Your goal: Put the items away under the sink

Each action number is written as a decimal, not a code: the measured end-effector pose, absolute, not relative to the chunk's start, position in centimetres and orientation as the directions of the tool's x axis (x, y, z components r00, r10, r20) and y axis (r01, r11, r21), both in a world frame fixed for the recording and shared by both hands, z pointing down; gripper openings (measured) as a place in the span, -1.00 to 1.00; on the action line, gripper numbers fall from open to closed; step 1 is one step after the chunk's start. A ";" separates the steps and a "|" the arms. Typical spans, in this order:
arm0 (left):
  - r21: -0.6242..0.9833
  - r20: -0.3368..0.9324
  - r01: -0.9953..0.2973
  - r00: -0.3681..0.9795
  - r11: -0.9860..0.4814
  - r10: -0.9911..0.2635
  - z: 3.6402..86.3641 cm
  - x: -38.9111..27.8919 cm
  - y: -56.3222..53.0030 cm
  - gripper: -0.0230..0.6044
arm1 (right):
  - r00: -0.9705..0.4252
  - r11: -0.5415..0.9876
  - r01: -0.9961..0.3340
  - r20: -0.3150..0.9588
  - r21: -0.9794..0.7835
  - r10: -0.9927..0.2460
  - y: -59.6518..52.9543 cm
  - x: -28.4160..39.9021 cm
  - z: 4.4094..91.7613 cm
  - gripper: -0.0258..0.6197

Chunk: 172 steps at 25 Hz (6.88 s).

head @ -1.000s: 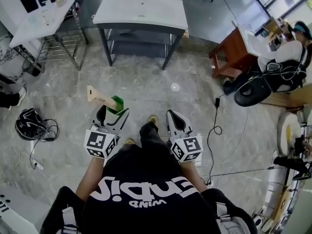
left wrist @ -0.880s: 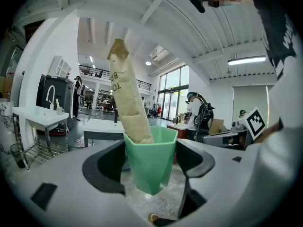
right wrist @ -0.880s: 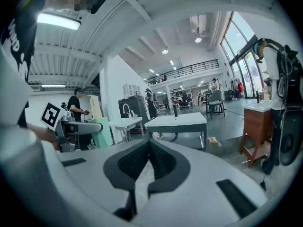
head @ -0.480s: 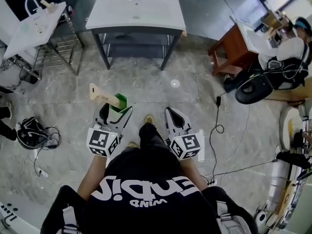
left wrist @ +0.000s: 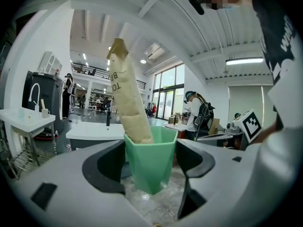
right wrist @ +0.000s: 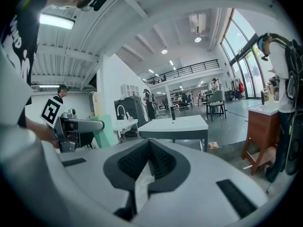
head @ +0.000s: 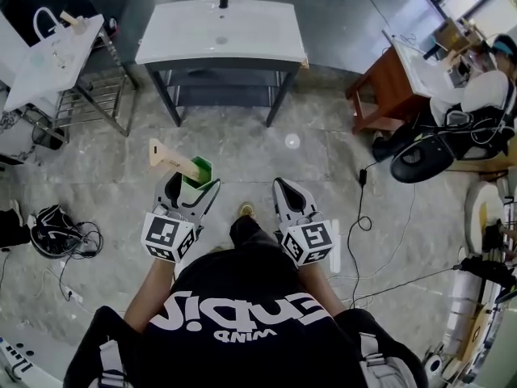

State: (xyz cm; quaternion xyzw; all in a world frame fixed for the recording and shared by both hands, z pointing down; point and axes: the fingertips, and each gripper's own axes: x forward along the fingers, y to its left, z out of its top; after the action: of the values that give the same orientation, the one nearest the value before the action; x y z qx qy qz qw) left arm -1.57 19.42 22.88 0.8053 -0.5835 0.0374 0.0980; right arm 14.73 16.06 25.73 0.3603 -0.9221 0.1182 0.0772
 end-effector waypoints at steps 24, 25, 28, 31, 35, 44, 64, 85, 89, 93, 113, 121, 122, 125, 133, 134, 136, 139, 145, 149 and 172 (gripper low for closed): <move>0.098 0.184 -0.977 0.204 -0.188 -0.962 22.2 0.8 7.4 0.19 | -0.820 0.805 -0.568 0.206 -0.173 -0.534 2.4 16.3 25.9 -0.86; 0.097 0.184 -0.978 0.202 -0.187 -0.962 22.1 0.5 6.9 0.19 | -0.821 0.807 -0.566 0.206 -0.170 -0.532 1.9 16.0 25.8 -0.86; 0.088 0.188 -0.978 0.202 -0.188 -0.961 22.2 -0.3 5.5 0.19 | -0.821 0.806 -0.567 0.208 -0.173 -0.532 0.5 15.1 25.8 -0.86; 0.072 0.192 -0.977 0.211 -0.200 -0.958 22.3 -0.8 3.7 0.19 | -0.817 0.801 -0.573 0.207 -0.176 -0.538 -1.0 14.3 25.8 -0.86; 0.063 0.193 -0.974 0.225 -0.216 -0.955 22.7 -1.1 1.3 0.19 | -0.822 0.807 -0.564 0.209 -0.175 -0.530 -2.8 13.0 26.1 -0.86; 0.085 0.180 -0.966 0.257 -0.245 -0.949 23.2 -4.0 -3.3 0.19 | -0.825 0.814 -0.555 0.242 -0.173 -0.511 -6.5 8.1 27.4 -0.86; 0.082 0.199 -0.957 0.291 -0.280 -0.936 32.3 -8.5 -11.4 0.19 | -0.804 0.803 -0.576 0.284 -0.153 -0.522 -14.4 3.7 35.1 -0.86; 0.036 0.189 -0.940 0.340 -0.340 -0.921 47.6 -10.3 -16.2 0.19 | -0.796 0.796 -0.592 0.246 -0.127 -0.553 -20.0 1.2 48.9 -0.86; 0.010 0.188 -0.938 0.341 -0.346 -0.921 50.2 -10.9 -17.4 0.19 | -0.798 0.798 -0.590 0.247 -0.127 -0.550 -21.3 0.6 52.0 -0.86; 0.012 0.179 -0.937 0.346 -0.350 -0.921 52.8 -12.0 -18.6 0.19 | -0.798 0.796 -0.591 0.238 -0.129 -0.554 -22.7 -0.4 55.0 -0.86; -0.012 0.101 -0.935 0.353 -0.355 -0.930 65.9 -13.2 -21.8 0.19 | -0.804 0.806 -0.589 0.140 -0.063 -0.577 -25.4 -1.0 67.8 -0.86; -0.040 0.054 -0.937 0.346 -0.348 -0.937 68.0 -13.4 -21.4 0.19 | -0.803 0.805 -0.591 0.121 -0.049 -0.583 -25.5 -0.5 71.1 -0.86; -0.043 0.050 -0.938 0.341 -0.343 -0.939 68.2 -13.6 -21.4 0.19 | -0.805 0.806 -0.590 0.121 -0.049 -0.581 -25.5 -0.6 71.4 -0.86; -0.048 0.043 -0.944 0.325 -0.327 -0.945 68.7 -13.9 -21.4 0.19 | -0.808 0.808 -0.587 0.095 -0.055 -0.581 -25.6 -0.9 71.5 -0.86; -0.055 0.040 -0.938 0.340 -0.342 -0.940 68.7 -12.8 -21.7 0.19 | -0.814 0.811 -0.581 0.051 -0.065 -0.579 -25.2 -0.4 70.9 -0.86; -0.052 0.035 -0.938 0.342 -0.343 -0.939 68.6 -12.7 -21.8 0.19 | -0.812 0.810 -0.583 0.044 -0.061 -0.582 -25.2 -0.3 70.9 -0.86; -0.048 0.027 -0.938 0.341 -0.342 -0.940 68.6 -12.7 -22.1 0.19 | -0.807 0.805 -0.590 0.031 -0.058 -0.590 -25.4 -0.1 70.6 -0.86; -0.029 0.014 -0.937 0.349 -0.349 -0.937 68.6 -12.5 -22.7 0.19 | -0.797 0.796 -0.604 0.023 -0.042 -0.603 -25.6 0.2 70.1 -0.86; -0.052 0.015 -0.924 0.377 -0.378 -0.926 69.0 -11.8 -25.4 0.19 | -0.787 0.786 -0.617 0.022 -0.049 -0.617 -25.5 0.6 70.0 -0.86; -0.048 0.014 -0.930 0.364 -0.364 -0.931 69.2 -11.7 -27.9 0.19 | -0.794 0.792 -0.608 0.029 -0.053 -0.608 -25.0 0.8 70.4 -0.86; -0.029 0.028 -0.970 0.241 -0.241 -0.970 70.6 -15.3 -40.4 0.19 | -0.796 0.794 -0.605 0.046 -0.052 -0.604 -24.2 0.1 70.6 -0.86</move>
State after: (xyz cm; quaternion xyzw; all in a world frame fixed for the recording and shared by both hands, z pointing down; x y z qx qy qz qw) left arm -15.26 -40.37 70.62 0.7876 -0.6158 0.0201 -0.0030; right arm 0.10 -24.21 70.60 0.3192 -0.9471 0.0319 0.0133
